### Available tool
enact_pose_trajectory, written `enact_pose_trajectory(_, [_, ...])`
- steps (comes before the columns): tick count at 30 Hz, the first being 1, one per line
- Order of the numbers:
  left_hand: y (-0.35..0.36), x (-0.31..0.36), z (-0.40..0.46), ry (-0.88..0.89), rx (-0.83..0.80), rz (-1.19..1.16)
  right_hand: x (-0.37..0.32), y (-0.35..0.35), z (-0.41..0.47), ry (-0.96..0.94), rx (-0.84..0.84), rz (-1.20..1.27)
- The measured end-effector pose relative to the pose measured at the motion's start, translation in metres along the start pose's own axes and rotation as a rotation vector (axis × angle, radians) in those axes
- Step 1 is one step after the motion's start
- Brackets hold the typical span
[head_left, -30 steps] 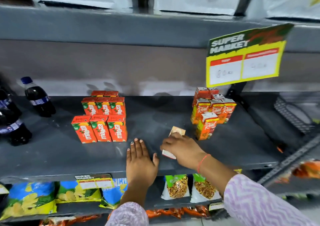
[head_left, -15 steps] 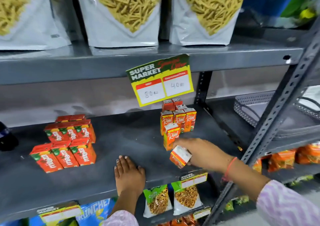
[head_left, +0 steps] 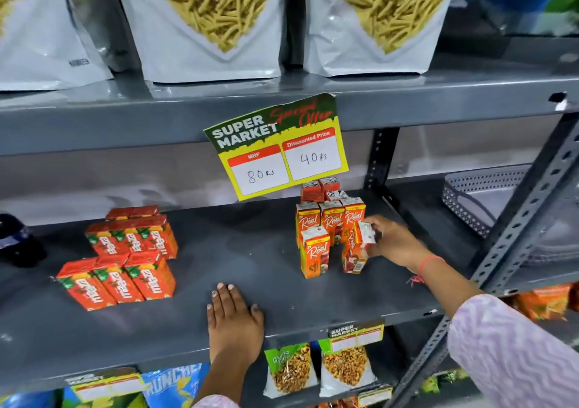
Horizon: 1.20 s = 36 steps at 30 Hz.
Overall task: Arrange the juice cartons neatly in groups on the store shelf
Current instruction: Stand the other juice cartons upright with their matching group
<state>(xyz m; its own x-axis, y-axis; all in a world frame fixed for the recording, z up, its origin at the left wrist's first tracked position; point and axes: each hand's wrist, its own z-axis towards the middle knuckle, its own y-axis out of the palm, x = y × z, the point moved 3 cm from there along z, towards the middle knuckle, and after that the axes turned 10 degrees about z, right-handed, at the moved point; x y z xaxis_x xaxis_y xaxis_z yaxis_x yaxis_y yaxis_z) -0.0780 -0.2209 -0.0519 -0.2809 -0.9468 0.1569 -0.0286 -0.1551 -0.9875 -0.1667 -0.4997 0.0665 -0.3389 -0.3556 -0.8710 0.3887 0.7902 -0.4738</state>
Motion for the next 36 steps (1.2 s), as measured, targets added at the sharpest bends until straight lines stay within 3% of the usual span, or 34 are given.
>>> enact_pose_trajectory(11, [-0.001,0.001,-0.001,0.009,-0.001,0.019,0.008,0.017,0.001,0.026,0.050,0.171])
enact_pose_trajectory(15, [-0.003,0.001,-0.001,0.018,-0.006,0.055,0.025,0.038,-0.006,0.102,0.229,0.401])
enact_pose_trajectory(24, [-0.005,0.001,-0.002,0.004,-0.044,0.085,0.037,0.080,-0.004,0.129,0.533,0.361])
enact_pose_trajectory(29, [-0.005,0.000,-0.001,0.005,-0.087,0.141,0.039,0.076,-0.005,0.180,0.560,0.337])
enact_pose_trajectory(36, [-0.007,0.001,-0.002,0.018,-0.078,0.116,0.047,0.059,-0.007,0.136,0.424,0.331])
